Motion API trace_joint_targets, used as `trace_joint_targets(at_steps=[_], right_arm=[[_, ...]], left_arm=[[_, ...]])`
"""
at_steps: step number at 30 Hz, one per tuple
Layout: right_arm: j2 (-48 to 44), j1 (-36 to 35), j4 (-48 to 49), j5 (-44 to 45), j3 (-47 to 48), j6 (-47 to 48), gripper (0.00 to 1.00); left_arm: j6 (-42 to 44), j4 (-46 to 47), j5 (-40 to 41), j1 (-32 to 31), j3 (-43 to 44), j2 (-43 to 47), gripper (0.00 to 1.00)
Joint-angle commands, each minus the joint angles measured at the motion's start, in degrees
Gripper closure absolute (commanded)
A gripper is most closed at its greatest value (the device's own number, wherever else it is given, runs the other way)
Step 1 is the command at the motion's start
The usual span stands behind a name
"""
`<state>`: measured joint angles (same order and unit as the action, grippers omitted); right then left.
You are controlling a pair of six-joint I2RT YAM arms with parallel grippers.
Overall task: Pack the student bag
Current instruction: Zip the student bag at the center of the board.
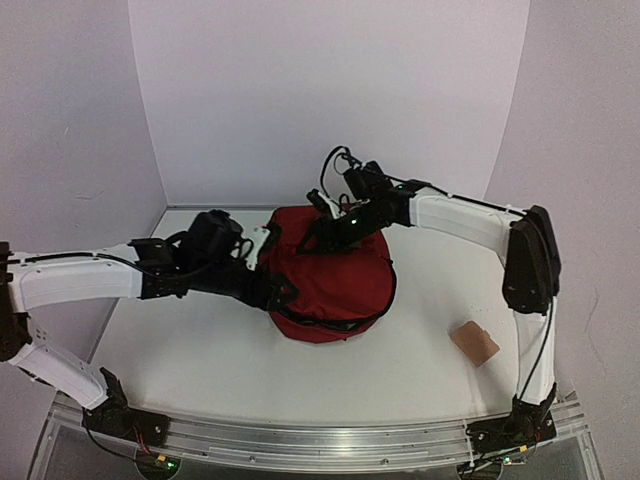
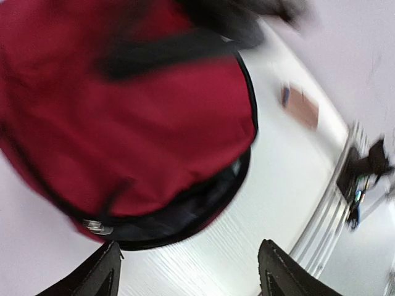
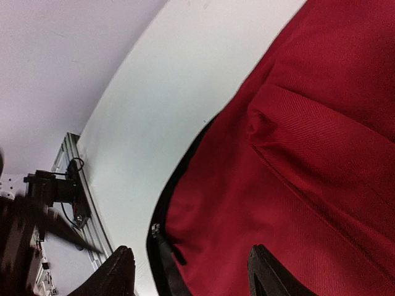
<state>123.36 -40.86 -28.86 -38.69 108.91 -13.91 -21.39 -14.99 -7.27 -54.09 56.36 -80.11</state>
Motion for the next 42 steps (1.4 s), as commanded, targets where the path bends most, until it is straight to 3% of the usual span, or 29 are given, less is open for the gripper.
trace_joint_targets(at_steps=[1,5,10,17,23,29,36,42], right_arm=[[-12.97,0.66,1.35,-1.92,-10.08,3.11,0.36],[-18.97,2.69,1.47,3.13,-20.96,2.28,0.3],[-20.9,9.07,1.43,3.21,-30.61,-1.32,0.28],[-21.26,10.87,1.52,4.68,-36.87,-1.2,0.25],[-20.93,10.57,1.32,1.93,-31.38,2.02,0.37],[-22.25,6.02,-0.48,2.05,-24.19,9.05,0.37],[-15.17,-0.87,-3.73,0.5,-14.7,15.68,0.39],[-8.39,-3.54,-3.93,-3.3,-9.88,11.77,0.41]], left_arm=[[-4.76,0.56,3.03,9.73,-2.25,7.45,0.22],[-8.36,-2.01,5.1,15.43,-0.55,5.04,0.17],[-10.83,-2.83,4.19,16.97,2.47,-1.91,0.14],[-15.97,-0.75,1.31,17.97,4.15,-9.92,0.23],[-17.41,4.67,-4.97,17.97,3.11,-13.16,0.44],[-19.27,8.38,-6.78,17.97,1.29,-12.53,0.49],[-20.41,10.43,-8.09,17.95,0.82,-12.43,0.5],[-20.71,10.49,-7.97,17.97,0.26,-12.18,0.52]])
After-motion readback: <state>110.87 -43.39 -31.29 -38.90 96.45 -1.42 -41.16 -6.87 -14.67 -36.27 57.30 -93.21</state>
